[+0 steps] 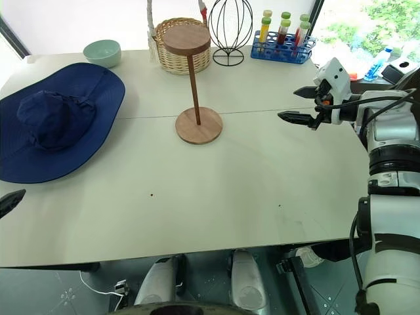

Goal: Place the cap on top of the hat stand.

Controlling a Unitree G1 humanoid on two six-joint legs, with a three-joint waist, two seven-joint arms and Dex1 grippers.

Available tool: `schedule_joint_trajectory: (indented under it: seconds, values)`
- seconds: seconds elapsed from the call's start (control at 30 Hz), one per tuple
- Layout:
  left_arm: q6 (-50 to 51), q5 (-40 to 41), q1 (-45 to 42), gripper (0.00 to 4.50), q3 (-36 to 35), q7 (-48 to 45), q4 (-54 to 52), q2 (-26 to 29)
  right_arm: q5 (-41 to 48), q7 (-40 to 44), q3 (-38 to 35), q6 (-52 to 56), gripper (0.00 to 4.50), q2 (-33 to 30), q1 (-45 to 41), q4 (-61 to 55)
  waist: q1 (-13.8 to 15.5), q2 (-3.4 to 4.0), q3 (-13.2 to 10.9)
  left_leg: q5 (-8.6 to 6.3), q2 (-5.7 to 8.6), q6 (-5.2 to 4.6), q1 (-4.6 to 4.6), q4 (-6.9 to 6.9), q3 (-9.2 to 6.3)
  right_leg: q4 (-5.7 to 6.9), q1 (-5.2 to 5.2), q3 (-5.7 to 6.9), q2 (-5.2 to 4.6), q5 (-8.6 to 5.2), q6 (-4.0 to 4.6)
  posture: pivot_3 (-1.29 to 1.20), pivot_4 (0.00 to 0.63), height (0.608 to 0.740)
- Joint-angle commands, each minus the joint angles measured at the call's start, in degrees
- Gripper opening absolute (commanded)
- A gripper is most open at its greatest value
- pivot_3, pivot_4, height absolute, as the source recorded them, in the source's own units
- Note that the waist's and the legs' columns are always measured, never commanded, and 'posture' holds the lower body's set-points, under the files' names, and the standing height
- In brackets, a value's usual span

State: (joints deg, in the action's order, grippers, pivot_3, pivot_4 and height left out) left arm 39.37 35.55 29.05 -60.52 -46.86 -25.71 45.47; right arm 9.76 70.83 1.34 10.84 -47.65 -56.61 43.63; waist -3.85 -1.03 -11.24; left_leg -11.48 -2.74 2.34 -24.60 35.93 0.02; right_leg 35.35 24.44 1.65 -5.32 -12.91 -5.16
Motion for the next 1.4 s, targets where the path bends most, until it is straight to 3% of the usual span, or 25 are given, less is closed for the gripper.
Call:
schedule_joint_trajectory:
  seconds: [0.03, 0.4, 0.63, 0.8, 1.0, 1.2, 1.4]
  values:
    - [-2.04, -0.7, 0.93, 4.5, -2.84, -1.46, 0.0, 0.96, 0.56, 1.3, -1.95, -0.95, 4.46, -1.09, -2.08, -0.65, -0.01, 0.0, 0.0, 0.0, 0.0, 0.0, 0.0, 0.0, 0.01, 0.0, 0.0, 0.0, 0.0, 0.0, 0.0, 0.0, 0.15, 0.74]
    - [-2.82, -1.68, 1.43, 4.5, -2.02, -2.4, -0.26, 1.84, 2.9, 7.54, -2.2, 4.4, 4.46, -1.96, -0.45, -5.34, 0.02, 0.0, 0.0, 0.0, -0.01, 0.0, 0.0, 0.0, 0.03, 0.01, 0.02, -0.03, 0.01, 0.0, 0.0, 0.0, 0.15, 0.74]
    - [-10.19, -11.99, 0.16, 4.5, 2.85, 0.87, -3.14, 3.79, 10.16, 13.27, -2.53, 16.38, 4.46, -2.85, 1.58, -22.85, 0.15, 0.02, 0.0, -0.01, -0.04, 0.01, 0.01, -0.01, 0.04, 0.06, 0.05, -0.05, 0.01, 0.01, 0.01, 0.0, 0.15, 0.74]
    - [-18.35, -27.21, -0.93, 4.5, 12.59, 6.55, -3.63, 6.59, 24.13, 11.42, -5.79, 34.44, 4.46, -3.69, 5.44, -45.93, 1.32, 0.03, 0.01, -0.01, -0.07, 0.02, -0.01, -0.08, 0.12, 0.05, 0.14, -0.11, 0.01, 0.0, 0.03, 0.0, 0.15, 0.74]
    - [-20.02, -41.15, -7.53, 4.5, 25.78, 16.68, -0.75, 6.49, 38.05, 2.06, -10.8, 48.76, 4.46, -1.78, 6.48, -59.96, 1.93, 0.02, 0.03, -0.12, -0.1, 0.19, 0.0, -0.06, 0.28, 0.01, 0.16, -0.17, -0.07, 0.05, 0.11, 0.0, 0.15, 0.74]
    - [-21.65, -48.83, -14.69, 4.5, 35.59, 22.41, 4.57, 5.22, 43.57, -4.5, -12.28, 51.97, 4.46, -1.17, 6.75, -63.62, 2.9, -0.04, 0.06, -0.06, -0.15, 0.09, -0.01, 0.0, 0.49, 0.01, 0.22, -0.16, -0.14, 0.1, 0.16, 0.0, 0.15, 0.74]
    - [-24.99, -56.51, -24.61, 4.5, 47.63, 27.57, 17.35, 4.62, 45.51, -9.87, -12.19, 51.8, 4.46, -0.23, 5.6, -62.85, 3.23, -0.03, 0.06, -0.02, -0.18, 0.01, -0.01, -0.04, 0.53, 0.06, 0.26, -0.16, -0.11, 0.1, 0.15, 0.0, 0.15, 0.74]
